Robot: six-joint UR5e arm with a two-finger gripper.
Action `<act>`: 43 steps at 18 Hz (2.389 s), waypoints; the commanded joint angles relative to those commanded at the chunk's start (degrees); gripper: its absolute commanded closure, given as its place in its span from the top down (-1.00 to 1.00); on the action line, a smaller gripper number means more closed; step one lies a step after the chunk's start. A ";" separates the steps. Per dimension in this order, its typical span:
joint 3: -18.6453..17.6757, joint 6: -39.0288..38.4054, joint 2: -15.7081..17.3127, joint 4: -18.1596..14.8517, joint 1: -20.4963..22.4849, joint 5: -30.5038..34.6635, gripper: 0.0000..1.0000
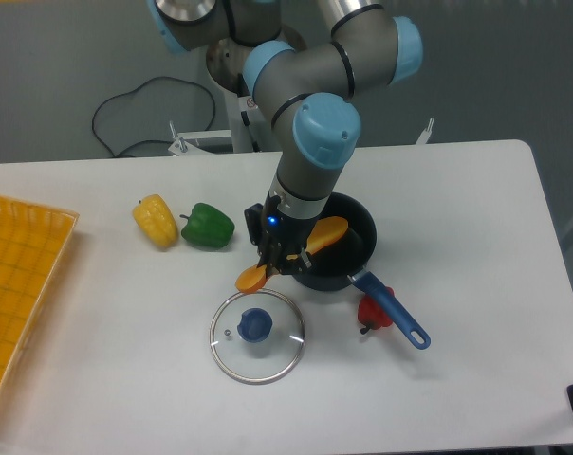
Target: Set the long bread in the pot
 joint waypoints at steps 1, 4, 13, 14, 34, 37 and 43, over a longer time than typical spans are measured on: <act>0.00 0.09 0.00 0.00 0.00 0.00 -0.59; -0.09 0.00 0.00 -0.09 0.00 0.00 -0.59; -1.14 0.09 0.09 0.00 -0.09 0.09 -0.59; -1.14 0.09 0.09 0.00 -0.09 0.09 -0.59; -2.64 4.57 0.09 -0.35 0.00 0.70 -0.55; -2.81 4.66 0.09 -0.35 0.00 0.79 -0.56; -3.16 4.66 0.26 -0.35 0.00 1.58 -0.55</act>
